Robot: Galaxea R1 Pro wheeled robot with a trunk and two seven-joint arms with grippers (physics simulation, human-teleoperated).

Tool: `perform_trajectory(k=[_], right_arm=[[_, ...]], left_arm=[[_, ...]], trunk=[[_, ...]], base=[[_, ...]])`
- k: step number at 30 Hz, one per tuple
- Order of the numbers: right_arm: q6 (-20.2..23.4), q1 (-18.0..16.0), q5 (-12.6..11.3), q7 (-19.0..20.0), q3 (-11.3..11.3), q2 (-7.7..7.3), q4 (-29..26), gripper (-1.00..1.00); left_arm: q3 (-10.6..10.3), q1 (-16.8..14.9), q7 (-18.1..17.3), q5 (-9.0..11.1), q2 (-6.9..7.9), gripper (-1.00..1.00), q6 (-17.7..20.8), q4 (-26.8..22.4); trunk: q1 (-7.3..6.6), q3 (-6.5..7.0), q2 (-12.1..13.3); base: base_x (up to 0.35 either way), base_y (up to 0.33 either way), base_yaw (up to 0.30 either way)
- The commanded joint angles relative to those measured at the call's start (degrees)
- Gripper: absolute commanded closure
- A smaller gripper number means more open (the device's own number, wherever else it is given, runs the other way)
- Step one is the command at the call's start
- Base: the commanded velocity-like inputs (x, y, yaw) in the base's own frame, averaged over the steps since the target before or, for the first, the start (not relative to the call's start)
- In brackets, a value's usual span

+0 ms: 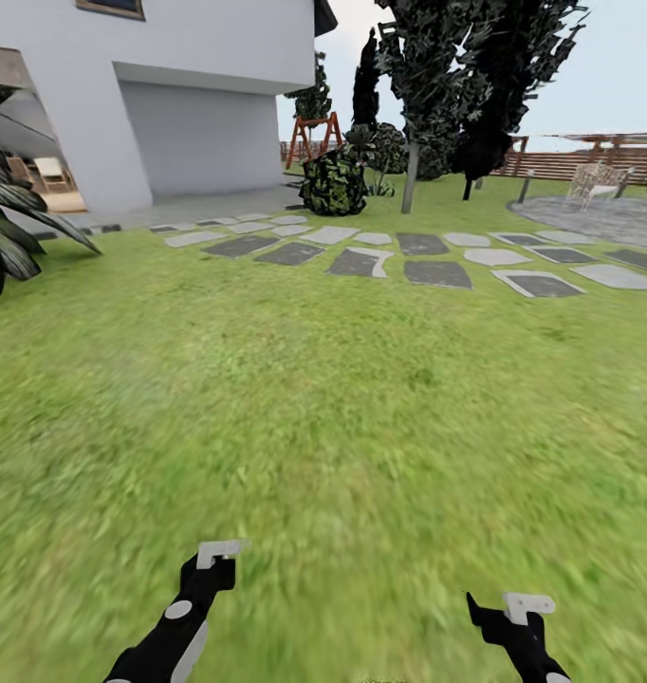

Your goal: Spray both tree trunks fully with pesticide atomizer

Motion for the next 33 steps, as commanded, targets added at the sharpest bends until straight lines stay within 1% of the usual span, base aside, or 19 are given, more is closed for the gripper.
perform_trajectory(k=[1, 33], right_arm=[[0.00, -0.01, 0.00, 0.00, -0.01, 0.01, 0.00, -1.00], [0.00, 0.00, 0.09, 0.00, 0.08, 0.01, 0.00, -1.00]], left_arm=[[0.00, 0.00, 0.01, 0.03, -0.01, 1.00, 0.00, 0.00], [0.00, 0.00, 0.01, 0.18, 0.07, 1.00, 0.00, 0.09]], trunk=[[0.00, 0.00, 0.00], [0.00, 0.00, 0.00]], base=[[0.000, -0.276, -0.300], [0.000, -0.276, -0.300]])
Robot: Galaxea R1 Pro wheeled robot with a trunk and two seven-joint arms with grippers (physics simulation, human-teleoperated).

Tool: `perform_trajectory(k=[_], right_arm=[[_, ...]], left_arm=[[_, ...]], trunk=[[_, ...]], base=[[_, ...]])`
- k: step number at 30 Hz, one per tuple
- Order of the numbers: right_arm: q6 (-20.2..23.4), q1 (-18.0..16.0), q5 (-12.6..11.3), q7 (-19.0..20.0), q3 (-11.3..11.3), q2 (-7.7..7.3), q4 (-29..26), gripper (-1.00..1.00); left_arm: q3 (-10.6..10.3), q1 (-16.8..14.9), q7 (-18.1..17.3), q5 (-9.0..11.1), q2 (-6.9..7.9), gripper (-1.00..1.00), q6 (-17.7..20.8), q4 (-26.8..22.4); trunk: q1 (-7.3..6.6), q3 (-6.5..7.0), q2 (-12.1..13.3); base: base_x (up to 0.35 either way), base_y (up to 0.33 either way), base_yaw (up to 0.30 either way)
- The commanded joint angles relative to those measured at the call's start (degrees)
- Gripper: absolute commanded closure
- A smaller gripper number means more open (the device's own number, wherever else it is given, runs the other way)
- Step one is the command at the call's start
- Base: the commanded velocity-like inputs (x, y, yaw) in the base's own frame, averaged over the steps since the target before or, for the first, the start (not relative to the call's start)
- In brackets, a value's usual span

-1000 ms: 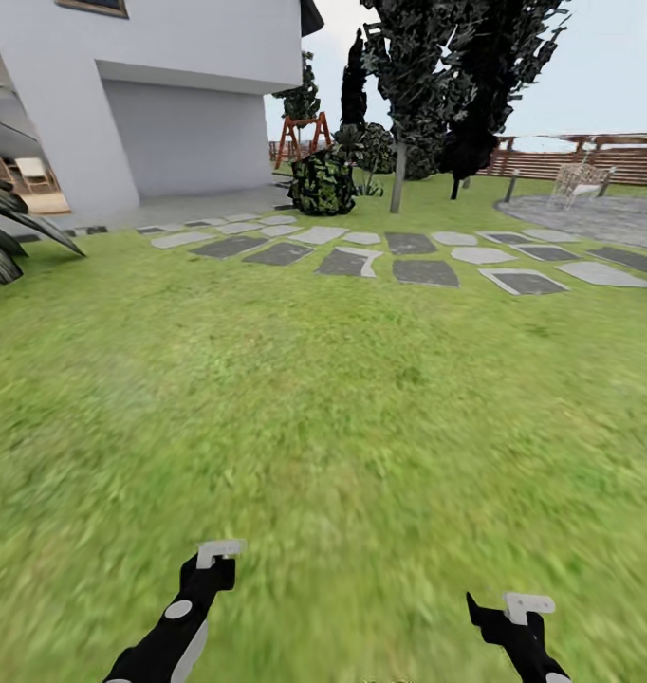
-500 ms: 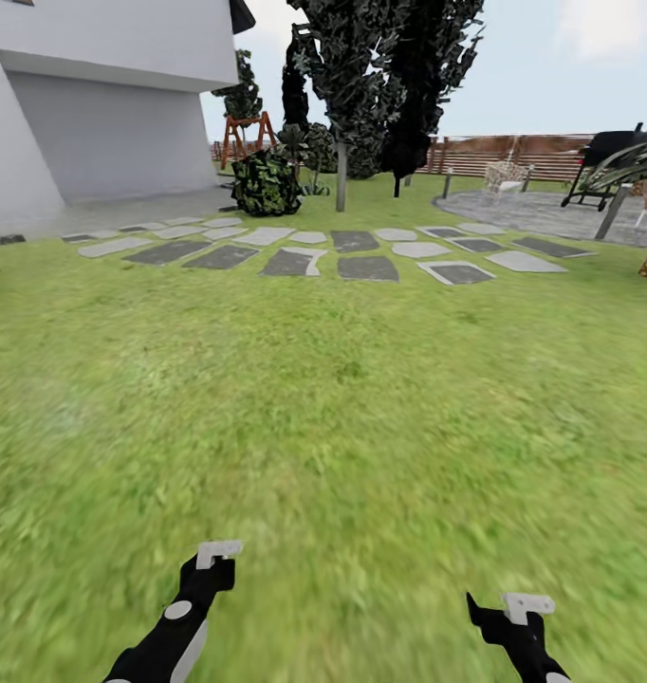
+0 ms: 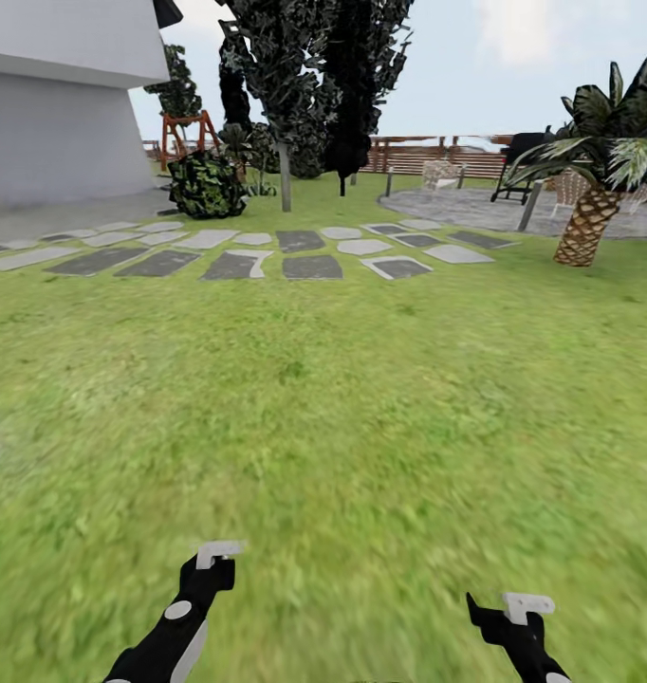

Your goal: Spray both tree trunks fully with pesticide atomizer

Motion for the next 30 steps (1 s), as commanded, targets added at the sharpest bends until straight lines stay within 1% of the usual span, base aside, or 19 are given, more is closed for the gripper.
perform_trajectory(k=[1, 30], right_arm=[[0.00, -0.01, 0.00, 0.00, 0.00, 0.00, 0.00, -1.00], [0.00, -0.01, 0.00, 0.00, -0.01, 0.00, 0.00, -1.00]], left_arm=[[-0.01, -0.01, 0.01, 0.01, 0.00, 1.00, 0.00, -0.01], [-0.01, -0.01, 0.01, 0.05, 0.00, 1.00, 0.00, -0.01]], trunk=[[0.00, 0.00, 0.00], [0.00, 0.00, 0.00]], base=[[0.000, -0.276, -0.300], [0.000, -0.276, -0.300]])
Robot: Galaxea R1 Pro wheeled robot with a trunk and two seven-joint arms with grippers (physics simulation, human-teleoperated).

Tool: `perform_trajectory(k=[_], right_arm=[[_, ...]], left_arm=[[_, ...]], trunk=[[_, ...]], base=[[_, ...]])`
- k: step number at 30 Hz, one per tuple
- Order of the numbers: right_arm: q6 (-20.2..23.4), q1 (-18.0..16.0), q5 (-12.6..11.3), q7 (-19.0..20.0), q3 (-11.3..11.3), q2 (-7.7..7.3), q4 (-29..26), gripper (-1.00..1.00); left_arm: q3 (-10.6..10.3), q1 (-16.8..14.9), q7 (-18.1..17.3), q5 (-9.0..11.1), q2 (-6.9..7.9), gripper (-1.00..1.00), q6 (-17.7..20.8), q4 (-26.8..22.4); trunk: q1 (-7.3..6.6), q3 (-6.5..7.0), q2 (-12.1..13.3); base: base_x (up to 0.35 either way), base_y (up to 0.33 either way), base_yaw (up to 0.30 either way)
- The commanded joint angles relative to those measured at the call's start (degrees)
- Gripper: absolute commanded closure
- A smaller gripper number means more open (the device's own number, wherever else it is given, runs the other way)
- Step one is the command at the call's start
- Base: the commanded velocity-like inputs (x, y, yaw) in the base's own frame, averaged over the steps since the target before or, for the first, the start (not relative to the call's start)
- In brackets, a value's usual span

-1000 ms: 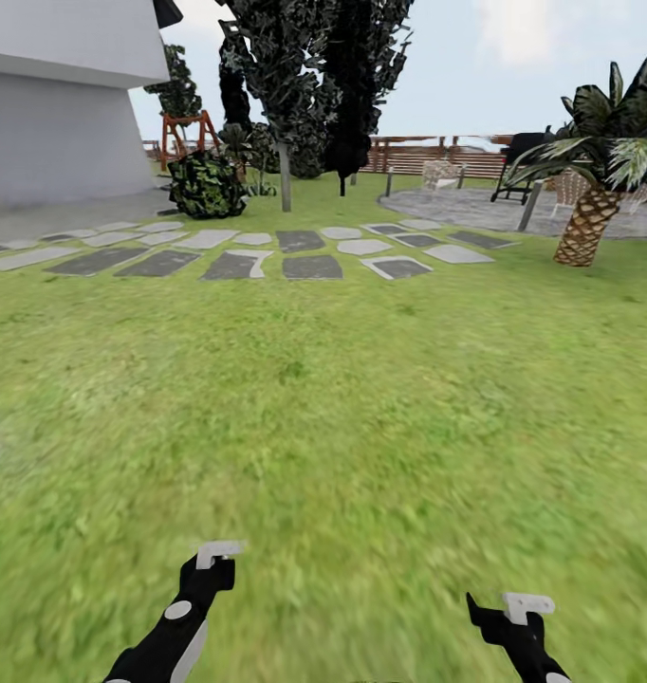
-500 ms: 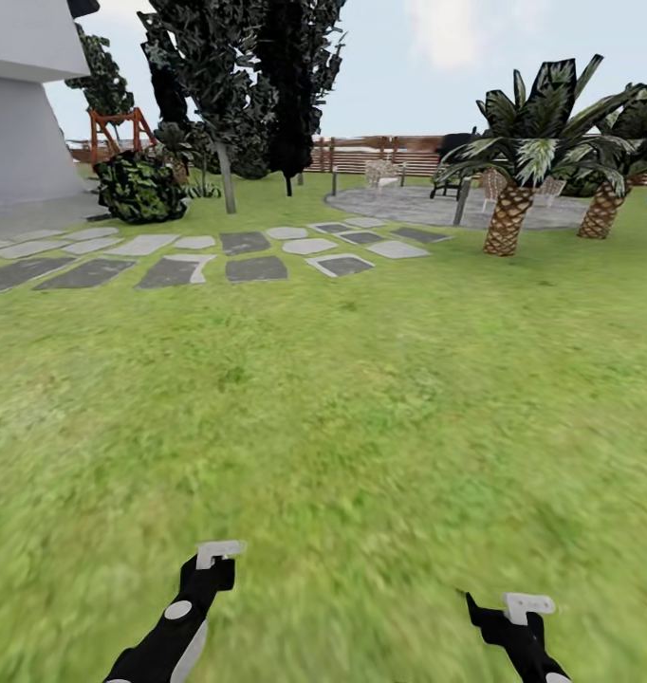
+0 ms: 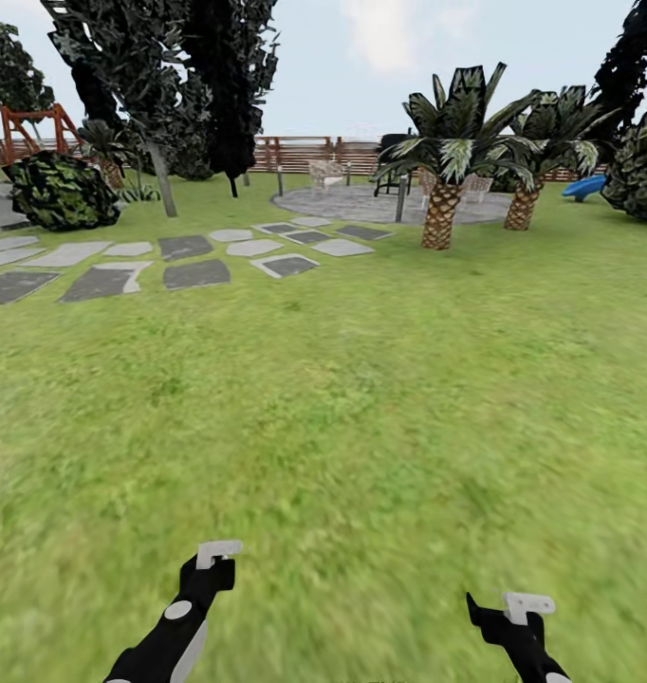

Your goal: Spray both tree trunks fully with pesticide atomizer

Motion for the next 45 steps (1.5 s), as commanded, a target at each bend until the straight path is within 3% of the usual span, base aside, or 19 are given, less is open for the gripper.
perform_trajectory(k=[1, 45], right_arm=[[0.00, 0.01, 0.00, 0.00, 0.00, 0.00, 0.02, -1.00], [0.00, 0.00, 0.00, 0.00, 0.00, 0.00, 0.01, -1.00]], left_arm=[[-0.01, 0.00, 0.01, -0.01, 0.00, 1.00, 0.00, -0.01], [0.08, 0.00, 0.01, 0.07, 0.00, 1.00, 0.00, -0.10]], trunk=[[0.00, 0.00, 0.00], [0.00, 0.00, 0.00]], base=[[0.000, -0.276, -0.300], [0.058, -0.276, -0.300]])
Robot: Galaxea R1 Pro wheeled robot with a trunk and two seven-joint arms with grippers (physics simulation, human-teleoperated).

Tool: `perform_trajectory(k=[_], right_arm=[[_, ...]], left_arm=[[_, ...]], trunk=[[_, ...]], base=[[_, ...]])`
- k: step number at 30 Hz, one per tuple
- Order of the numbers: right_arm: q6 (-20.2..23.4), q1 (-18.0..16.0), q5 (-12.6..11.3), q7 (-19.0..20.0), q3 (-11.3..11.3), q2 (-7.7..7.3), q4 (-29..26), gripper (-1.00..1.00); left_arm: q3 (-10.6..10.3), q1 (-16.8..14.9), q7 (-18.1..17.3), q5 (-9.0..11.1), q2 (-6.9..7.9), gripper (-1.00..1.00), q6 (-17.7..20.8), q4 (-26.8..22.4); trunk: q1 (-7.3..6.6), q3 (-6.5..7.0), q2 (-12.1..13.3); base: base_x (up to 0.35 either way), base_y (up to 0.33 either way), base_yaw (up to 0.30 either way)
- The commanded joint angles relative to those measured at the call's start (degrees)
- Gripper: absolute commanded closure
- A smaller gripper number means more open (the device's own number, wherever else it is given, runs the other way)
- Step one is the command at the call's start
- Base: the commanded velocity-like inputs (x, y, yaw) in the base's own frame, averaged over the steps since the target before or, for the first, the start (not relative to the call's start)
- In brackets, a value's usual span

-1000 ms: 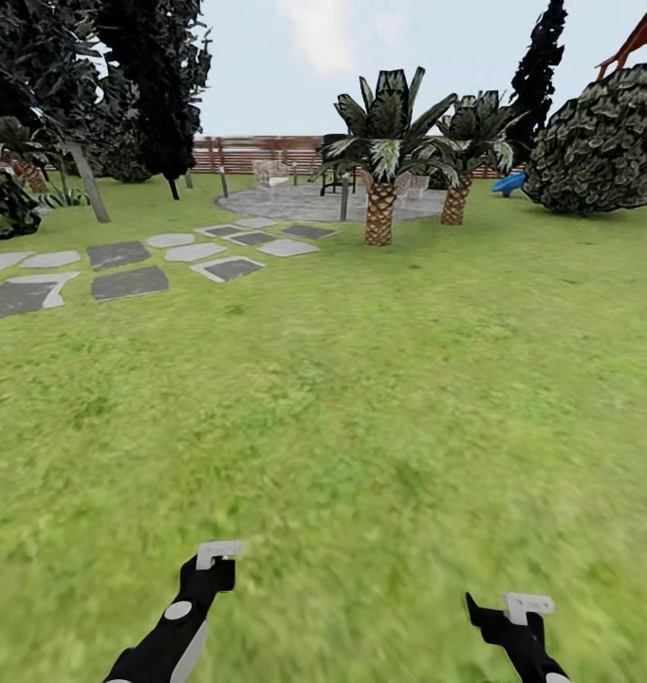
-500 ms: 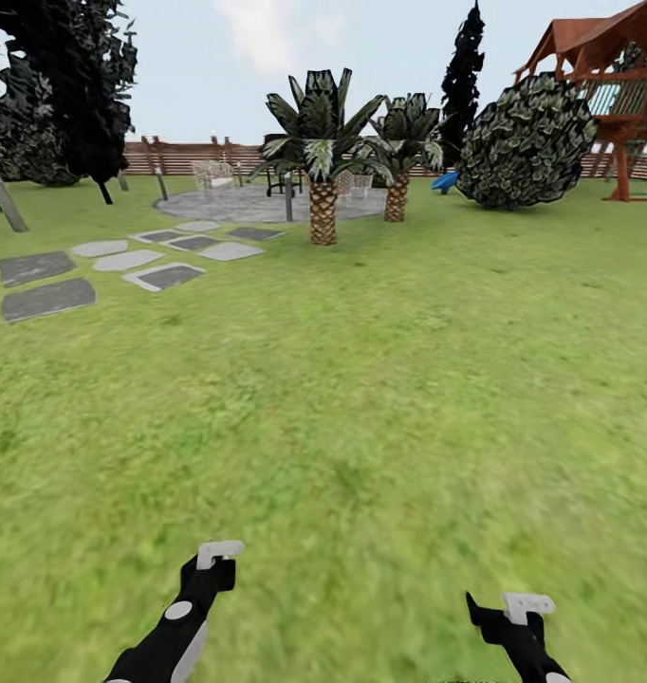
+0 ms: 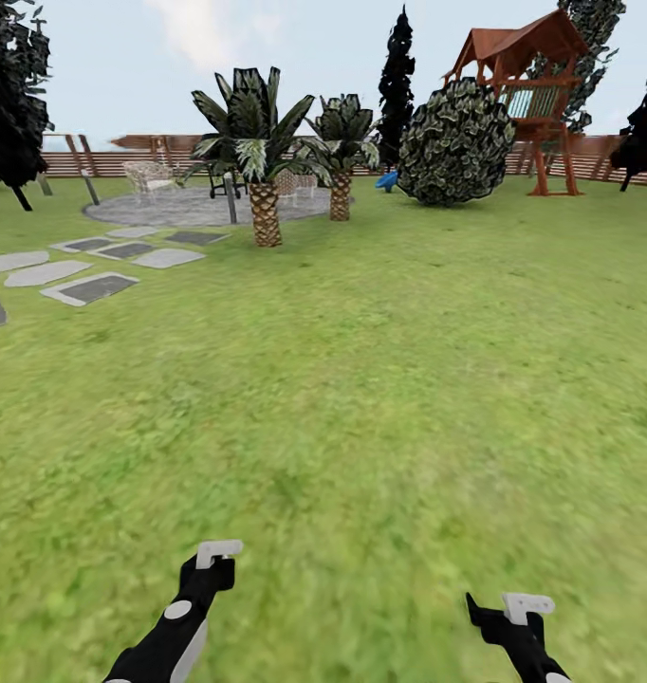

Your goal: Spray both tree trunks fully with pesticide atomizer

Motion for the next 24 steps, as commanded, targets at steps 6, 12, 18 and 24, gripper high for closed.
perform_trajectory(k=[6, 12, 18, 24], right_arm=[[0.00, 0.02, 0.00, 0.00, -0.01, 0.00, -0.01, -1.00], [0.00, 0.01, 0.00, 0.00, 0.00, 0.00, -0.01, -1.00], [0.00, 0.00, 0.00, 0.00, 0.00, 0.00, 0.01, -1.00], [0.00, 0.04, 0.00, 0.00, 0.00, 0.00, -0.01, -1.00]], left_arm=[[-0.01, 0.00, 0.03, -0.01, 0.00, 1.00, 0.07, 0.20], [-0.08, 0.00, 0.08, -0.01, -0.02, 1.00, 0.02, 0.10], [-0.08, 0.00, 0.09, -0.01, 0.00, 1.00, 0.03, 0.12], [-0.06, 0.01, 0.09, -0.01, -0.01, 1.00, 0.10, 0.45]], trunk=[[0.00, 0.00, 0.00], [0.00, 0.00, 0.00], [0.00, 0.00, 0.00], [0.00, 0.00, 0.00]], base=[[0.085, -0.276, -0.300], [0.085, -0.276, -0.300], [0.086, -0.276, -0.300], [0.090, -0.276, -0.300]])
